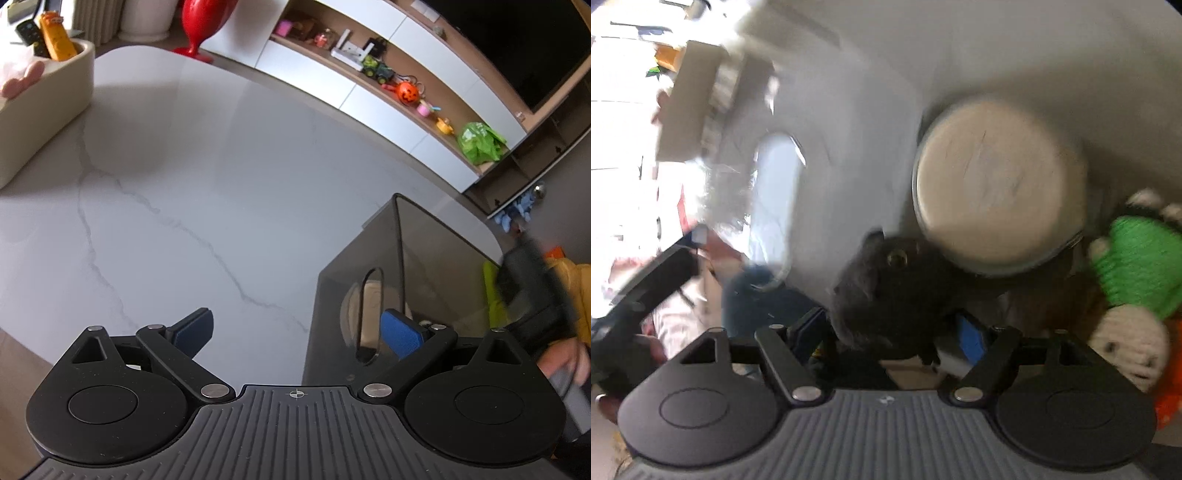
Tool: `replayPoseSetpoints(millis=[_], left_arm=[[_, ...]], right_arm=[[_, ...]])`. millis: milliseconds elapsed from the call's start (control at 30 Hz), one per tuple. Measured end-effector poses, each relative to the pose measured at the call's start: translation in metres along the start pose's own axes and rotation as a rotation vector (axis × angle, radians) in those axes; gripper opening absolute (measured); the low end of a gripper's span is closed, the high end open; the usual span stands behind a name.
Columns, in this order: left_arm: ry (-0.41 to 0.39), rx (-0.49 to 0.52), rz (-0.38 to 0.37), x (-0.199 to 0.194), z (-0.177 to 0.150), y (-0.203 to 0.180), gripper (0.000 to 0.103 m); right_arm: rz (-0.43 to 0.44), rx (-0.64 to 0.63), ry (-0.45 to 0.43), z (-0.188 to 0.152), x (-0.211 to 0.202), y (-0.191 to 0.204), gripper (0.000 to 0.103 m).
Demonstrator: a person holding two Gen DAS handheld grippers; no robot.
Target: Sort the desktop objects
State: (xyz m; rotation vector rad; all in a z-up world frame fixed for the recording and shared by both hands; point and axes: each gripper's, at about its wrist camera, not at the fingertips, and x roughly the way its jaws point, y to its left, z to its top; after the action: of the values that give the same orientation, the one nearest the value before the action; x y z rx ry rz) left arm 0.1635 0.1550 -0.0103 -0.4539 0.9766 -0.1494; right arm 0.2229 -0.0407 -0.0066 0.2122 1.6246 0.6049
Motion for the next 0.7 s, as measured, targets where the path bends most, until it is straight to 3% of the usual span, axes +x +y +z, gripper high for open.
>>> replayPoseSetpoints(millis=[67,100,200,367,467,500,567,633,700], left_arm=[[0.001,-0.012,0.001,0.001,0.0,0.003,0.1],[0.001,-0.015,0.001,0.002,0.0,0.005,0.1],[0.002,-0.02,0.002,0.004,0.002,0.006,0.1],[0.015,-0.014,-0.007,0.008,0.001,0.005,0.1],[0.014,-0.004,-0.002,0.006,0.001,0.006,0.1],[0.012,-0.002,0.0,0.005,0.002,0.007,0.1],[0.009,-0.035,-0.016,0.005,0.004,0.011,0.1],[0.017,-0.075,-0.056,0.008,0.006,0.014,0.1],[0.043,-0.101,-0.113,0.012,0.006,0.014,0.1]], right_arm=[[-0.033,-0.036,0.001,-0.001,0.003,0.005,0.072],[-0.049,-0.054,0.001,-0.002,0.005,0.008,0.064],[-0.098,-0.108,0.002,-0.004,0.01,0.016,0.061],[-0.177,-0.196,0.003,-0.008,0.017,0.029,0.064],[-0.149,-0.194,-0.021,-0.005,-0.008,0.026,0.067],[-0.141,-0.191,-0.034,-0.004,-0.017,0.025,0.067],[-0.173,-0.162,-0.151,-0.002,-0.049,0.016,0.073],[-0.255,-0.117,-0.252,0.003,-0.067,0.002,0.079],[-0.271,-0.044,-0.26,0.012,-0.066,-0.019,0.078]])
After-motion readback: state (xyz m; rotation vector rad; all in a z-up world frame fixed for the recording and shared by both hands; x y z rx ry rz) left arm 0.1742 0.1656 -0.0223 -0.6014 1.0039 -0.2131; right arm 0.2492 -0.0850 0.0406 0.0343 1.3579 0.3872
